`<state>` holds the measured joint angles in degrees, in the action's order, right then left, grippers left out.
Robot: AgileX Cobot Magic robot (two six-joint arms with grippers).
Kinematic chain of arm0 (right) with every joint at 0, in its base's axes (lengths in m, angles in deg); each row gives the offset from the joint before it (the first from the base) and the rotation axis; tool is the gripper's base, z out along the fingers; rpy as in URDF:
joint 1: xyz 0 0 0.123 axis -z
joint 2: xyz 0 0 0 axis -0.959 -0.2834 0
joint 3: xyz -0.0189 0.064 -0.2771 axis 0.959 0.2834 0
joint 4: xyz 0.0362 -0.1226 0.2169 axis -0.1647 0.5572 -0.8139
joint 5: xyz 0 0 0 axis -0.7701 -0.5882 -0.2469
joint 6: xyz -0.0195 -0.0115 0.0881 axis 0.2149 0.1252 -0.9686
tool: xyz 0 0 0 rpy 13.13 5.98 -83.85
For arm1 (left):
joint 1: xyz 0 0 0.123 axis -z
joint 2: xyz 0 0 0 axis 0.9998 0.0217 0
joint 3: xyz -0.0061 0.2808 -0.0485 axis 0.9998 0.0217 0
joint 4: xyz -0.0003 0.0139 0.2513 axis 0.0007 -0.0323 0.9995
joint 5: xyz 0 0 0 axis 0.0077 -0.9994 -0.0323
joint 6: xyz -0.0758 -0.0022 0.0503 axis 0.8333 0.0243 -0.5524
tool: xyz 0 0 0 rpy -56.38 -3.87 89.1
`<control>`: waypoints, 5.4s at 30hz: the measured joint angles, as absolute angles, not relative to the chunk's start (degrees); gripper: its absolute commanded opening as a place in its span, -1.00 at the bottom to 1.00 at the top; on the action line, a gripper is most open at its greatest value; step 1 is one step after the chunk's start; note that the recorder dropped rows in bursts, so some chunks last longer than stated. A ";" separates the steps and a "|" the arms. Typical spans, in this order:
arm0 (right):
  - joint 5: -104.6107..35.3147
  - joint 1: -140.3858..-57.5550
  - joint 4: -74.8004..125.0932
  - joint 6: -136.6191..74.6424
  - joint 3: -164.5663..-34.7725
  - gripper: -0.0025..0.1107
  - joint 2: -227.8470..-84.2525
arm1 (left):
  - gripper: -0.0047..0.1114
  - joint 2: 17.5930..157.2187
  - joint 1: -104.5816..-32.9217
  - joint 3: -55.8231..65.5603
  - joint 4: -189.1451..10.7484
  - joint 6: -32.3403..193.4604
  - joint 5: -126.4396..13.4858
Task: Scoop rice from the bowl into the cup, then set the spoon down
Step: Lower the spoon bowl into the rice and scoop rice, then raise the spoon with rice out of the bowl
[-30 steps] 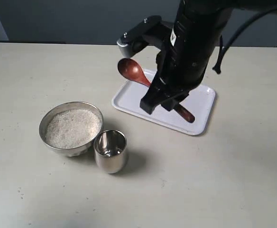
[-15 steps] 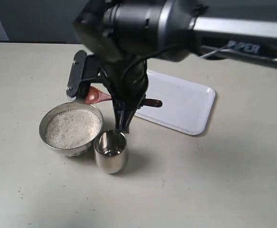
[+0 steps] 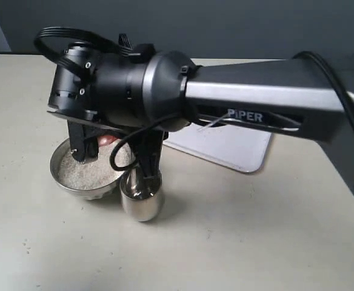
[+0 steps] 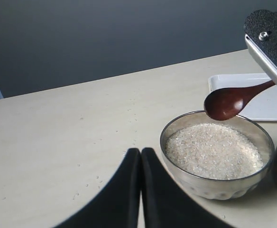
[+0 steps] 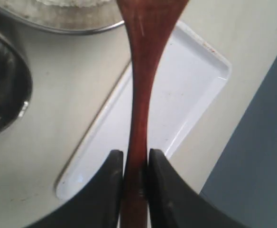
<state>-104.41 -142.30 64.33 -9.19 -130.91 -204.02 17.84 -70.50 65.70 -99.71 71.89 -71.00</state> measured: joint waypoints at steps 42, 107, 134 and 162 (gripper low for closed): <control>-94.65 -144.52 76.75 -9.03 -131.26 -0.97 -209.99 | -0.91 17.84 -70.50 65.70 -99.71 71.89 -71.00; -92.47 -141.80 64.32 5.80 -131.36 -0.97 -210.12 | -0.91 17.84 -70.50 65.70 -99.71 71.89 -71.00; -96.57 -137.18 55.34 8.36 -131.82 -0.97 -207.99 | -0.91 17.84 -70.50 65.70 -99.71 71.89 -71.00; -102.86 -137.09 51.82 9.81 -131.92 -0.97 -203.81 | -0.91 17.84 -70.50 65.70 -99.71 71.89 -71.00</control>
<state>-102.86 -137.09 51.82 9.81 -131.92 -203.81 17.84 -70.50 65.70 -99.71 71.89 -71.00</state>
